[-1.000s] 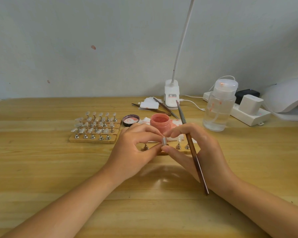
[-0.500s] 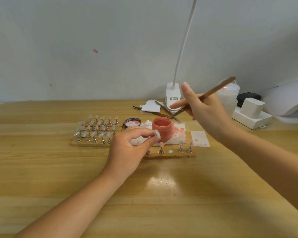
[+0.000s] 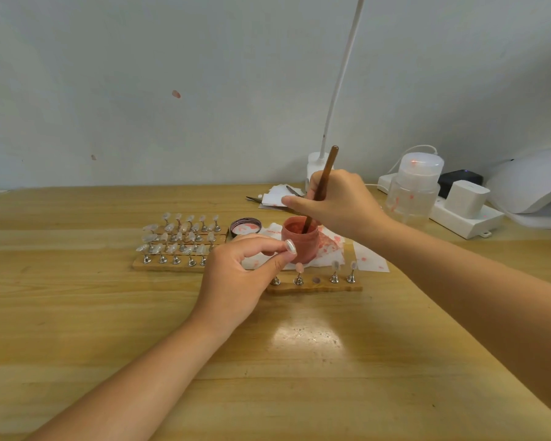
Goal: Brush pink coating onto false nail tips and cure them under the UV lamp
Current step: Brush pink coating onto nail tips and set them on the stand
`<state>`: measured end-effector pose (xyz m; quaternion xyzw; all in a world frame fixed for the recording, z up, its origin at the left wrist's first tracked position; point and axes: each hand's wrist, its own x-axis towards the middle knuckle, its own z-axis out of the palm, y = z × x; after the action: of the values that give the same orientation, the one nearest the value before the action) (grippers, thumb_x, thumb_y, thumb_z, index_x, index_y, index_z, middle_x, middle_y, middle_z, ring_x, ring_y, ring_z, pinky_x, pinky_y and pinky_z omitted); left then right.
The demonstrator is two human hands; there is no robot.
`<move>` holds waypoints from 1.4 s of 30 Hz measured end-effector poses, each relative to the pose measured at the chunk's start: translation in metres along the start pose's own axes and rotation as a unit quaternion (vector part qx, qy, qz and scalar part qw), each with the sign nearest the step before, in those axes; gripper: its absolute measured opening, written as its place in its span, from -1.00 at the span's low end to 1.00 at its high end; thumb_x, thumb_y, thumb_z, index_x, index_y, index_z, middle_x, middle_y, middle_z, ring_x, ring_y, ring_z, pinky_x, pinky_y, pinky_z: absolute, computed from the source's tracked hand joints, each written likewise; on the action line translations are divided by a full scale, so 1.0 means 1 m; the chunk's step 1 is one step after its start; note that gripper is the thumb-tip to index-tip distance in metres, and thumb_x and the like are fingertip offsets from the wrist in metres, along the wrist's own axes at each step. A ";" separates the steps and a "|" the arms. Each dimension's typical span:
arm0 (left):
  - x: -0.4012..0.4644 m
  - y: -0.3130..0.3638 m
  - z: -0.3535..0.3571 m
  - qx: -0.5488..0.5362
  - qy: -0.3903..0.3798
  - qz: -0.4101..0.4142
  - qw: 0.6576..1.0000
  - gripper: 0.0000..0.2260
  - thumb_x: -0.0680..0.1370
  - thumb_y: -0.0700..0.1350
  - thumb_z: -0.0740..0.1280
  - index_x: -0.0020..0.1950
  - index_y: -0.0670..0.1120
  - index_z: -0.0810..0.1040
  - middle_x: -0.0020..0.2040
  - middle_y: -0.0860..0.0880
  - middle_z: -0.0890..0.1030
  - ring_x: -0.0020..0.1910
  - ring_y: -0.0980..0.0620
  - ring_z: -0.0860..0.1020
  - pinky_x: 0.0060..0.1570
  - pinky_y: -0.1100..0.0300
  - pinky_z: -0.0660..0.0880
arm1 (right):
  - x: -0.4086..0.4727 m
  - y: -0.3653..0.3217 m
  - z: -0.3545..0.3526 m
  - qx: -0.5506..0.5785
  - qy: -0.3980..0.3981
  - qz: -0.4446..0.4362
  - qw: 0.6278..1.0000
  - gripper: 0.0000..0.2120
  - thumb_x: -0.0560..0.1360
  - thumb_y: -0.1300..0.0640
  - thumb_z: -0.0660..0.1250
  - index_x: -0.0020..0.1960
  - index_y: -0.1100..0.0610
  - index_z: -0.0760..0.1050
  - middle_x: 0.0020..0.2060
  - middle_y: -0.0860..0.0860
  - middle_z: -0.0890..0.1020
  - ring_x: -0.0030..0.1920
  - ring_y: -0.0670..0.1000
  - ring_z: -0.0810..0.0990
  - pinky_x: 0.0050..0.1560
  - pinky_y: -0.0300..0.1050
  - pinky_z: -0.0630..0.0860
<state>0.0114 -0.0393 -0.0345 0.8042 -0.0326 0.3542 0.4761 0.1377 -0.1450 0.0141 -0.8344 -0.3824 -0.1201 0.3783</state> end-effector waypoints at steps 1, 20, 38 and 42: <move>0.000 0.000 0.000 0.001 0.000 0.000 1.000 -0.77 0.37 -0.25 0.44 -0.23 0.11 0.61 -0.25 0.31 0.62 -0.14 0.32 0.57 -0.09 0.52 0.39 | 0.001 0.001 -0.002 0.007 0.008 0.006 1.000 -0.55 0.41 -0.09 0.40 -0.34 0.31 0.45 -0.43 0.20 0.55 -0.36 0.12 0.52 -0.29 -0.02 0.47; -0.001 -0.003 0.001 0.021 0.003 -0.001 1.000 -0.69 0.38 -0.29 0.44 -0.25 0.16 0.58 -0.28 0.35 0.60 -0.15 0.33 0.56 -0.07 0.51 0.40 | -0.018 0.019 -0.042 0.168 0.142 0.065 0.973 -0.66 0.49 -0.05 0.30 -0.30 0.19 0.45 -0.57 -0.04 0.53 -0.58 -0.18 0.46 -0.46 -0.41 0.39; 0.000 -0.004 0.003 0.023 0.002 0.011 1.000 -0.71 0.38 -0.31 0.43 -0.14 0.11 0.59 -0.20 0.18 0.60 -0.14 0.28 0.55 -0.07 0.48 0.40 | -0.098 0.003 -0.003 0.209 0.129 -0.153 0.957 -0.57 0.59 -0.04 0.01 -0.17 0.11 0.58 -0.24 -0.13 0.62 -0.20 -0.14 0.61 -0.19 -0.20 0.53; -0.001 -0.005 0.003 0.019 0.005 0.003 1.000 -0.71 0.37 -0.30 0.44 -0.16 0.12 0.59 -0.20 0.19 0.60 -0.14 0.26 0.56 -0.07 0.48 0.41 | -0.103 0.005 -0.001 0.213 0.111 -0.147 0.960 -0.48 0.60 -0.09 -0.02 -0.24 0.12 0.60 -0.34 -0.01 0.63 -0.28 -0.14 0.59 -0.25 -0.27 0.48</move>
<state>0.0145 -0.0396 -0.0395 0.8114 -0.0258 0.3602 0.4596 0.0718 -0.2040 -0.0382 -0.6510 -0.4728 -0.1820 0.5652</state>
